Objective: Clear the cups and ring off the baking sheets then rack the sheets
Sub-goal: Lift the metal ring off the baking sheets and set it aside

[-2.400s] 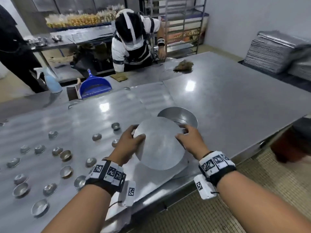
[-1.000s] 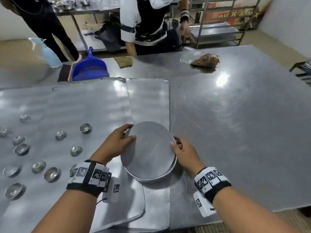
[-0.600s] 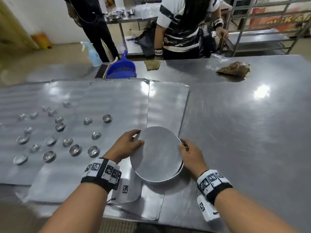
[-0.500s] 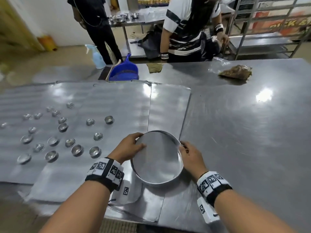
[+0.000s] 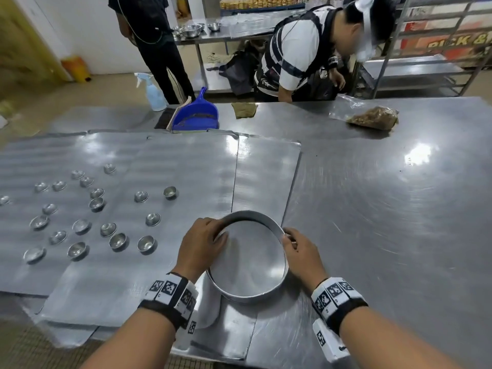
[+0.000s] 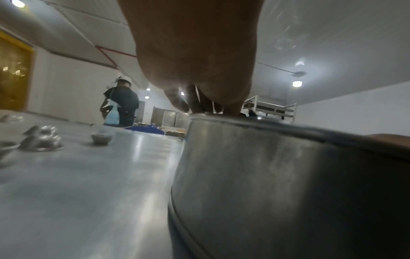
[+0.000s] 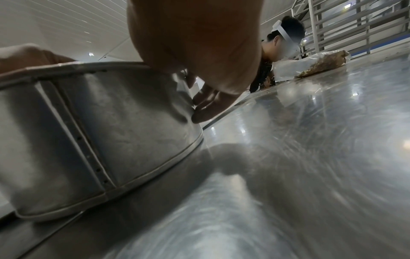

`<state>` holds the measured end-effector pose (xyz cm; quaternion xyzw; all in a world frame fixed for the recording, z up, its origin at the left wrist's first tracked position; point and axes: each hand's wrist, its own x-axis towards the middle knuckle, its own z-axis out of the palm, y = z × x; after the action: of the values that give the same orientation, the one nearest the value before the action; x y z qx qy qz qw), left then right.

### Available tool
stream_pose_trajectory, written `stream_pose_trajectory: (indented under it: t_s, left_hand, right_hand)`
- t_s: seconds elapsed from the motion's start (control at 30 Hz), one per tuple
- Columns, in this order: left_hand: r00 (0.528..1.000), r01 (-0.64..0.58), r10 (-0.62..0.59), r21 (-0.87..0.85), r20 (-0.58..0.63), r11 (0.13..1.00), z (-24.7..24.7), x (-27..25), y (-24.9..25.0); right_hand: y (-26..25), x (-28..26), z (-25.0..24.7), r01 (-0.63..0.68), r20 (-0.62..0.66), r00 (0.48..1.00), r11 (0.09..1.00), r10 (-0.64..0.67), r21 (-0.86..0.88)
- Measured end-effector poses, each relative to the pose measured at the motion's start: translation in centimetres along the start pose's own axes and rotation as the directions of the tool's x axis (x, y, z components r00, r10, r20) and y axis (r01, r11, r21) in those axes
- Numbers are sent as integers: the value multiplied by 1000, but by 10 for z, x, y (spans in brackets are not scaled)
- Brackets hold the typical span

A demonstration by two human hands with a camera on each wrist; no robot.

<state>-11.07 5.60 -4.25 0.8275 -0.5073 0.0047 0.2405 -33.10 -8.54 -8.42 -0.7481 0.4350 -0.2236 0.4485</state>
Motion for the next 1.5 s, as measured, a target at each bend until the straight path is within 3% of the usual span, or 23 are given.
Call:
stream_pose_trajectory:
  t_s: [0.1,0.2,0.23,0.3,0.43,0.57,0.63,0.83,1.03,1.5]
  left_hand:
    - [983,171,-183,-244,-26,954,6,-15,-13]
    - [897,430,-396,-586,195,686,8,-30,-13]
    - [877,467,-410,-651,252,599,9,-34,-12]
    - [862,496,-393,-692,321,525,11,-36,-9]
    - [873,486,-271,-678,406,551,18,-22,6]
    - [865,463,-179,-607,469,646,39,-7,38]
    - [877,420,-150,-575,457,703,55,-4,53]
    - [938,286,-96,-585,334,759,83,-6,121]
    - [938,237,-11,-615,348,752,103,-4,162]
    - [920,282,-30,-605,391,744,116,15,168]
  right_hand:
    - [-2,2,-1,-11,15,1000,1000,11,-2]
    - [-4,3,-2,-24,33,999,1000,24,6]
    - [-4,3,-3,-32,42,999,999,32,14]
    - [-3,5,-5,-57,51,997,998,55,37]
    - [6,8,-25,-102,13,995,991,101,85]
    - [24,6,-66,-146,-38,988,986,149,78]
    - [35,0,-90,-171,-53,983,979,178,113]
    - [71,-33,-138,-172,-163,967,976,193,135]
    - [107,-48,-166,-194,-306,928,977,211,86]
    - [106,-26,-179,-177,-311,925,973,216,150]
